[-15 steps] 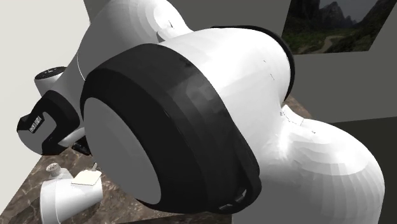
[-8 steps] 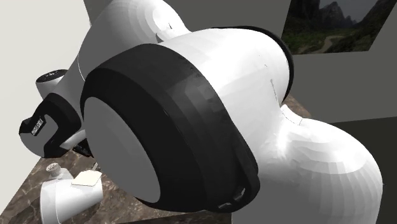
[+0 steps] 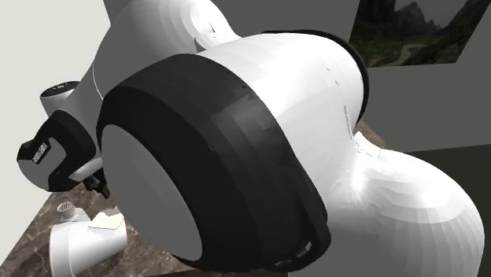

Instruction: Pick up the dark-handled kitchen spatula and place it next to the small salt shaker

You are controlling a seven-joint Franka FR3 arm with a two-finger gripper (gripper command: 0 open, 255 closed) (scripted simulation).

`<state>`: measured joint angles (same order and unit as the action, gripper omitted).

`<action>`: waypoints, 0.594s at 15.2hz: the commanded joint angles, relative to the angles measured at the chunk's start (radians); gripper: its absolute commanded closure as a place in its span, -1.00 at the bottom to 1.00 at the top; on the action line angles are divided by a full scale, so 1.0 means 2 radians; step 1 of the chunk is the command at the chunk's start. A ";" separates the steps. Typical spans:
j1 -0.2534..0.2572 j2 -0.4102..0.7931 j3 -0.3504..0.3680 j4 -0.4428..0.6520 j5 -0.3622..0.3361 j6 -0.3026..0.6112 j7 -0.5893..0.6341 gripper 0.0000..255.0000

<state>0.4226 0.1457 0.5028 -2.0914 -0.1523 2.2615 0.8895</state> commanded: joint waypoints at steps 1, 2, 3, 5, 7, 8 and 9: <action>-0.002 -0.019 0.003 0.010 0.014 -0.027 -0.009 -1.00; -0.003 -0.026 0.004 0.016 0.019 -0.038 -0.013 -1.00; -0.003 -0.026 0.004 0.016 0.019 -0.038 -0.013 -1.00; -0.003 -0.026 0.004 0.016 0.019 -0.038 -0.013 -1.00; -0.003 -0.026 0.004 0.016 0.019 -0.038 -0.013 -1.00; -0.003 -0.026 0.004 0.016 0.019 -0.038 -0.013 -1.00; -0.003 -0.026 0.004 0.016 0.019 -0.038 -0.013 -1.00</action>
<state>0.4173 0.0930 0.5105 -2.0598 -0.1135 2.1848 0.8635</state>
